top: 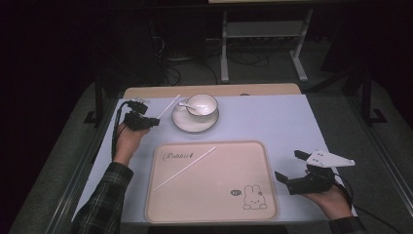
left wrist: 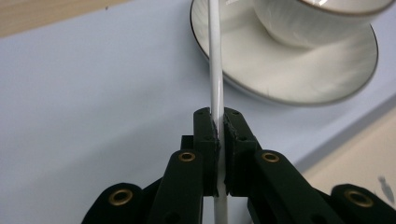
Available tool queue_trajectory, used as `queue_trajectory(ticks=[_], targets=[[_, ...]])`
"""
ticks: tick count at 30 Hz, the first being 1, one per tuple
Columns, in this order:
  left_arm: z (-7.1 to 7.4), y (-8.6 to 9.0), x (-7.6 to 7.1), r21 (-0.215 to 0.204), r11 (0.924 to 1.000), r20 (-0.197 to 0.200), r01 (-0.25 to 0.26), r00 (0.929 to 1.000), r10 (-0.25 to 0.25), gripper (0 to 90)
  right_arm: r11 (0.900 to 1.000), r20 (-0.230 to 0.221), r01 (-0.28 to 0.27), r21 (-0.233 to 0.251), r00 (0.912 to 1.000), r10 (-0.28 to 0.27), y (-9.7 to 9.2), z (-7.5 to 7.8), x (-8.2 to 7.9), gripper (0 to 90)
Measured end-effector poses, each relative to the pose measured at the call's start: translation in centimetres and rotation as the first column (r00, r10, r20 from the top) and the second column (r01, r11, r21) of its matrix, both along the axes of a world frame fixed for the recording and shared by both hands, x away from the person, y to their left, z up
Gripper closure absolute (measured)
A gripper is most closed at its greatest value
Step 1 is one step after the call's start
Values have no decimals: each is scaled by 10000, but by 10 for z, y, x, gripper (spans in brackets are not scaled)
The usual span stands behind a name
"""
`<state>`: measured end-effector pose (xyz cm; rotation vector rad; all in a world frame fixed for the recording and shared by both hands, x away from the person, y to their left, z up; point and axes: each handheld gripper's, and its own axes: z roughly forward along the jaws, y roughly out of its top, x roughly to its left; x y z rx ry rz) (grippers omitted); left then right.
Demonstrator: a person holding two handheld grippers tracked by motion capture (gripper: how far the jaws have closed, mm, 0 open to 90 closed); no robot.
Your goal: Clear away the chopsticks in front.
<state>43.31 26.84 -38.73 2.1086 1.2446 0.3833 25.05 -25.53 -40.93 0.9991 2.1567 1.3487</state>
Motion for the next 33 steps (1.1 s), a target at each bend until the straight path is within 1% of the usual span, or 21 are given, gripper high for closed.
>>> queue_trajectory(ticks=[2, 4, 6, 8, 9, 12, 14, 15, 19, 21, 24, 25, 26, 27, 31, 32, 33], targets=[[-3, 4, -10, -4, 10000, -3, -14, 10000, 14, 850, 10000, 6, -7, -25, 10000, 8, 0, 0, 0, 0], [-8, 9, -21, -198, 9998, -68, -28, 10000, 27, 850, 10000, 16, -22, -29, 10000, 22, 1, 0, 0, 0], [-10, 12, -31, -290, 9996, -271, 62, 9996, -70, 850, 10000, 10, -11, -23, 10000, 11, 1, 0, 0, 0], [-9, 13, -41, -196, 9997, -229, 123, 9997, -127, 850, 10000, 18, -16, -22, 10000, 16, 1, 0, 0, 0], [-8, 14, -47, -222, 9997, -204, 136, 9997, -140, 850, 10000, 16, -16, -35, 10000, 16, 1, 0, 0, 0], [-3, 16, -65, -351, 9991, -121, 255, 9996, -260, 850, 10000, 33, -41, -21, 10000, 41, 1, 1, -1, 0], [-2, 16, -74, -429, 9984, -117, 362, 9993, -367, 850, 10000, 1, -44, -51, 10000, 44, 1, 0, 0, 0], [-2, 15, -81, -469, 9978, -137, 468, 9988, -475, 850, 10000, 1, -54, -64, 10000, 54, 1, 0, 0, 0], [-3, 8, -99, -787, 9936, -267, 815, 9961, -838, 850, 10000, 29, -76, -52, 10000, 77, 2, 0, 0, 0], [-4, 2, -108, -817, 9901, -344, 1142, 9925, -1174, 850, 10000, 24, -73, -55, 10000, 73, 2, 0, 0, 0], [-6, -12, -118, -1015, 9830, -439, 1533, 9864, -1584, 850, 10000, 28, -79, -57, 10000, 79, 2, 0, 0, 0], [-8, -21, -122, -1077, 9781, -543, 1783, 9813, -1848, 850, 9999, 19, -89, -71, 10000, 89, 2, 0, 0, 0], [-10, -28, -125, -1055, 9746, -607, 1974, 9770, -2044, 849, 9999, 19, -91, -86, 10000, 91, 3, 0, 0, 0], [-11, -33, -127, -1034, 9722, -632, 2100, 9741, -2172, 850, 9999, 20, -93, -88, 10000, 93, 3, 0, 0, 0], [-18, -59, -133, -871, 9573, -855, 2755, 9554, -2828, 849, 9999, 15, -84, -92, 10000, 84, 3, 0, 0, 0], [-18, -59, -133, -871, 9573, -855, 2755, 9554, -2828, 849, 9999, 15, -84, -92, 10000, 84, 3, 0, 0, 0], [-21, -66, -135, -803, 9532, -924, 2916, 9499, -2984, 849, 9999, 24, -88, -91, 10000, 88, 3, 0, 0, 0]])
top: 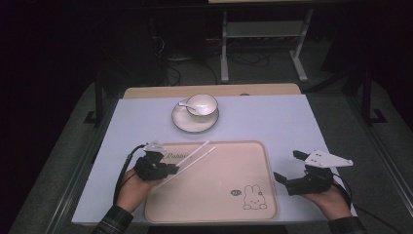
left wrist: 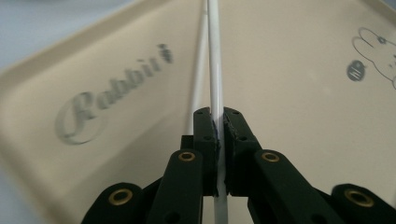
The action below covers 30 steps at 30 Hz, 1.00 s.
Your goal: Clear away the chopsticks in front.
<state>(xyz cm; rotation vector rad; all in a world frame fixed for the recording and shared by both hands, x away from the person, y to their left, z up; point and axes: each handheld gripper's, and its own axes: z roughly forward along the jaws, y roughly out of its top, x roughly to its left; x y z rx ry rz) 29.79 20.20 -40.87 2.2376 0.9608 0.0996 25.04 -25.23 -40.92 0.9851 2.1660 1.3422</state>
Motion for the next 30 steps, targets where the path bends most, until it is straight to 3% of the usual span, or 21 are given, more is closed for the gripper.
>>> queue_trajectory(ticks=[1, 8, 19, 23, 26, 30], targets=[[-5, -8, -1, 298, 9993, -49, 234, 9997, -233, 848, 10000, -8, 1, -2, 10000, -1, 0, 0, 0, 0], [-15, -19, -1, 812, 9959, -31, 388, 9992, -386, 847, 10000, -17, -10, -9, 10000, 10, 0, 0, 0, 0], [-21, -17, 3, 834, 9961, -102, 273, 9996, -265, 795, 10000, -9, -13, -9, 10000, 13, 0, 0, 0, 0], [-17, -18, 5, 595, 9979, 32, 263, 9996, -266, 830, 10000, -4, -44, -4, 10000, 44, 0, 0, -1, 0], [-12, -28, 13, 517, 9975, 166, 488, 9986, -497, 864, 10000, -8, -58, -14, 10000, 58, 1, 0, -1, 0], [-10, -54, 28, 496, 9928, 317, 1094, 9933, -1110, 895, 10000, -53, -43, -56, 10000, 42, 1, 0, 0, 0]])
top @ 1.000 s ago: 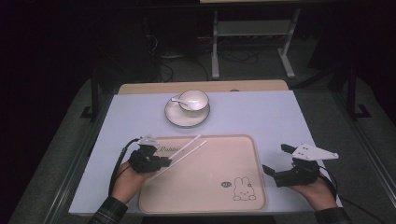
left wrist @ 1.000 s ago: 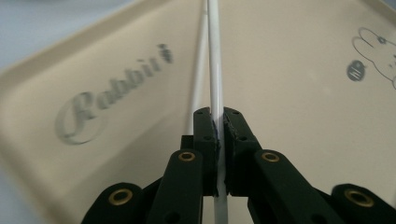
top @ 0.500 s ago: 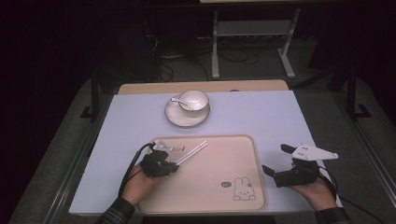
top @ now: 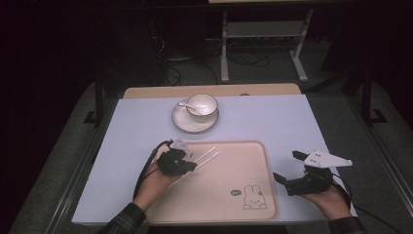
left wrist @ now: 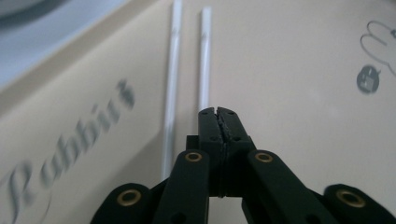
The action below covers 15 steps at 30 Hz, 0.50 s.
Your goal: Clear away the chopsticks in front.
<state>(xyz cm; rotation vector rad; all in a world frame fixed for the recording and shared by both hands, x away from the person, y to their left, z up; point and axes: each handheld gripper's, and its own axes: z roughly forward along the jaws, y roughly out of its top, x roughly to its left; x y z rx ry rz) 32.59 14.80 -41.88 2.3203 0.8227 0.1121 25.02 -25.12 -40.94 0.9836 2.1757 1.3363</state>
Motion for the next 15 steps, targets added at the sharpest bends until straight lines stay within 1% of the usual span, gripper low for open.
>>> queue_trajectory(ticks=[1, 2, 4, 5, 6, 7, 9, 11, 12, 14, 15], targets=[[-1, -10, 6, 10, 9999, -19, 157, 9999, -157, 896, 10000, 15, 5, 9, 10000, -5, 0, 0, 0, 0], [-2, -17, 9, 51, 9996, -37, 271, 9996, -271, 896, 10000, 28, 13, 55, 10000, -14, 0, 0, 0, 0], [-6, -35, 18, 130, 9984, 14, 543, 9985, -543, 896, 10000, 12, 3, -13, 10000, -3, 1, 0, 0, 0], [-8, -42, 22, 176, 9980, -14, 615, 9981, -614, 896, 10000, 1, 2, -33, 10000, -2, 1, 0, 0, 0], [-13, -52, 28, 267, 9976, 80, 634, 9979, -636, 896, 10000, 12, 10, -7, 10000, -10, 0, 0, 0, 0], [-16, -56, 30, 319, 9976, 93, 615, 9980, -618, 896, 10000, 47, 46, 63, 10000, -46, -1, 0, 0, 0], [-18, -60, 35, 251, 9982, 187, 546, 9983, -551, 896, 10000, 38, 51, 21, 10000, -51, -2, 0, -1, 0], [-18, -60, 41, 336, 9989, 328, 338, 9989, -349, 896, 10000, 24, 60, 41, 10000, -60, -3, 0, -1, 0], [-18, -58, 43, 354, 9991, 348, 248, 9991, -260, 896, 9999, 41, 78, 74, 10000, -79, -3, 0, -2, 0], [-18, -51, 48, 238, 9997, 293, 4, 9996, -11, 897, 9999, 36, 99, 87, 9999, -99, -4, 0, -2, 0], [-18, -47, 50, 252, 9995, 295, -185, 9994, 178, 897, 9999, 40, 89, 74, 10000, -89, -4, 0, -2, 0]])
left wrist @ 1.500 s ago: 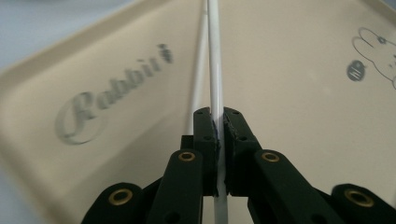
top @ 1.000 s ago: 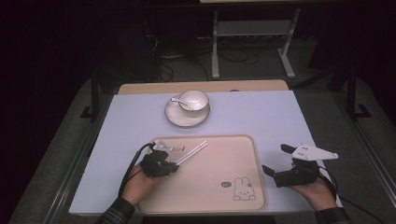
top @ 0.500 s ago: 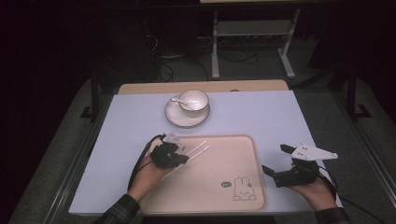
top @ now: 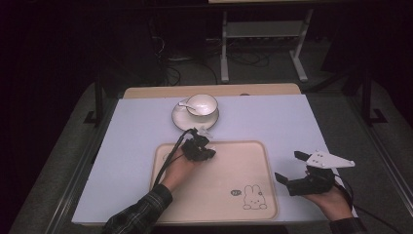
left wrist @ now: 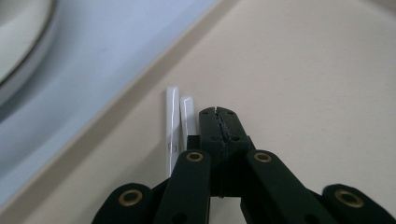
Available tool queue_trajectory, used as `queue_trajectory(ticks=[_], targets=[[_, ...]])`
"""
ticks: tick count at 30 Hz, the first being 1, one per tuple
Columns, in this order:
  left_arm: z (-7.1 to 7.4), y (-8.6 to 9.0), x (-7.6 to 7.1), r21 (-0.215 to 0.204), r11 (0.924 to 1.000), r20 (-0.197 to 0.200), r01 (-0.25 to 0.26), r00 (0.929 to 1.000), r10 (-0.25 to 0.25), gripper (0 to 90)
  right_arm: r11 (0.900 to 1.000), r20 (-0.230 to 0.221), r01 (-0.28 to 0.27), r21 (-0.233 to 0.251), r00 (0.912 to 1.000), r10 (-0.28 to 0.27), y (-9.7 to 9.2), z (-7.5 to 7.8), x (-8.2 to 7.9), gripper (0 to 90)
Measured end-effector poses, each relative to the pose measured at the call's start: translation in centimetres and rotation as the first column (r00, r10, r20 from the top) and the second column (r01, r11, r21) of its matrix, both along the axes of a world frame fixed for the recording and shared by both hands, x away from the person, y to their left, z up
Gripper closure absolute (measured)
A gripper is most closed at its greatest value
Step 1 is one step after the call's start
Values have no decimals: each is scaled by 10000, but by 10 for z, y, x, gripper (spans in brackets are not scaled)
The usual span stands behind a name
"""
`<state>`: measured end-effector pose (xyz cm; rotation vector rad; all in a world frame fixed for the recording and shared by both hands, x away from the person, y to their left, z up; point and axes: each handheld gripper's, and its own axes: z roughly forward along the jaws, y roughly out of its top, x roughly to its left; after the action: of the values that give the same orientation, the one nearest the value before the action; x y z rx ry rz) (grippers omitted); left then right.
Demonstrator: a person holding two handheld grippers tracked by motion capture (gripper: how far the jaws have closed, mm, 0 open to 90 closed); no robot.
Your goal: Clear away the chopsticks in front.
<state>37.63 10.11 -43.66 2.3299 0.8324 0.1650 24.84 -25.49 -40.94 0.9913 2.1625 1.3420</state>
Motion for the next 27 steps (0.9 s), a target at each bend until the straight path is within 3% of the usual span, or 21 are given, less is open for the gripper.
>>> queue_trajectory(ticks=[7, 14, 20, 27], targets=[[1, 26, 6, 98, 9984, -37, -553, 9985, 553, 897, 10000, 10, -21, -40, 10000, 21, 2, 0, 0, 0], [3, 44, 1, 268, 9971, -110, -712, 9974, 715, 896, 10000, 16, 14, -13, 10000, -14, 0, 1, 0, 0], [3, 63, -13, 153, 9965, -316, -826, 9960, 831, 896, 10000, 46, 8, -5, 10000, -8, 0, 1, -1, 0], [4, 87, -29, 293, 9945, -366, -1006, 9941, 1016, 896, 10000, 43, 4, -25, 10000, -4, 1, 1, -1, 0]])
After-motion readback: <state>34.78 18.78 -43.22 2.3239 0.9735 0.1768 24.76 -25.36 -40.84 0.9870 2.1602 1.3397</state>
